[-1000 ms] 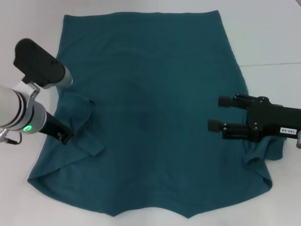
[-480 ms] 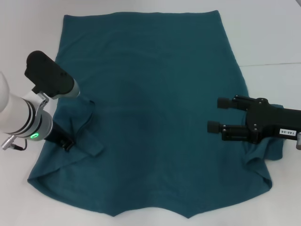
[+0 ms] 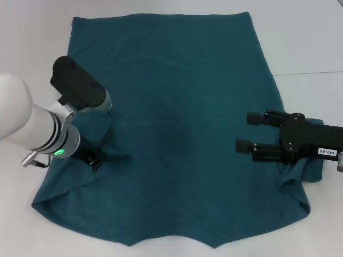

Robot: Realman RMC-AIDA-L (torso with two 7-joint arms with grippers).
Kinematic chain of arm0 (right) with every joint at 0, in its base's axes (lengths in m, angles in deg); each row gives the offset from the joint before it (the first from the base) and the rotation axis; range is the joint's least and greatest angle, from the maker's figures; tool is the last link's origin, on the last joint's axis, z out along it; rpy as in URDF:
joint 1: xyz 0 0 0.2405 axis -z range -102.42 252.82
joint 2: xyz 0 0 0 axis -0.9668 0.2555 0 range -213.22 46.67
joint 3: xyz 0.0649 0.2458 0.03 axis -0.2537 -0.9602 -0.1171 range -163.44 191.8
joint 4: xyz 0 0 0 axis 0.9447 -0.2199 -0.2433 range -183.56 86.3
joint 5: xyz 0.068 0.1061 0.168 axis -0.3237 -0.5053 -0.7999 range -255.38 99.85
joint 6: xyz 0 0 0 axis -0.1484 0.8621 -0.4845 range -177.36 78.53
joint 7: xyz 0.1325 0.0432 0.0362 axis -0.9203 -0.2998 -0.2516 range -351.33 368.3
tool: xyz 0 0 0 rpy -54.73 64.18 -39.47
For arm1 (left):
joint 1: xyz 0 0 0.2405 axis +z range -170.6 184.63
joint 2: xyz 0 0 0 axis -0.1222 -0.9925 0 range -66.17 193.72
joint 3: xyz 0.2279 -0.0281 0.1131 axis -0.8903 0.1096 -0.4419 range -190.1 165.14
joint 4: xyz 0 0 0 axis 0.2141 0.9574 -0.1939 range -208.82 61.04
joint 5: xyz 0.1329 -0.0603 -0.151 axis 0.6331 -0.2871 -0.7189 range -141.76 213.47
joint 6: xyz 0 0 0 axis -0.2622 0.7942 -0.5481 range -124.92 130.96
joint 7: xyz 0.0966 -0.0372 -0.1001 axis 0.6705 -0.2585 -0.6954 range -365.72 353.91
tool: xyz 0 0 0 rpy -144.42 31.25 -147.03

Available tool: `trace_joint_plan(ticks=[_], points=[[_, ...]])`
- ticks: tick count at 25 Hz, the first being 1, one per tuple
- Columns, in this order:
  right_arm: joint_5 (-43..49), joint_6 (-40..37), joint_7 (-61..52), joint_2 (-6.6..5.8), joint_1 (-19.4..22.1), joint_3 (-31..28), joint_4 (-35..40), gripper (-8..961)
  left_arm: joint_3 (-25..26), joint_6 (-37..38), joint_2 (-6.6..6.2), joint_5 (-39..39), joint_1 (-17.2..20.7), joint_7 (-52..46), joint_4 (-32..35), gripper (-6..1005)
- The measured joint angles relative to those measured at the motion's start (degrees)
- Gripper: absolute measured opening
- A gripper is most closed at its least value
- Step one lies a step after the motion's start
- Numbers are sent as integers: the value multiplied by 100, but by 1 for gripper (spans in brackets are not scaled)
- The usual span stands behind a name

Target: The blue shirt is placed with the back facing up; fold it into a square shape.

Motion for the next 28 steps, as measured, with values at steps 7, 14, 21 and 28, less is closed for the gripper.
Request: trace_joint_plan(ticks=[7,14,21,28], points=[[0,-7,-1,-2,1,-7,-12,911,-21,-20,45,-17,-242,-7,-28,17],[0,13,25,13,-5,-6,-24,911,-350,-292,62,-68,-486,-59,-349,33],[0,35,22,24,-9,-15,-32,911,-346,-491,63,-258,-659,-20,-615,49],[-3,22,-36,-3,-23,-46,-14,911,-106,313,17,-607,-43,-9,666,65]])
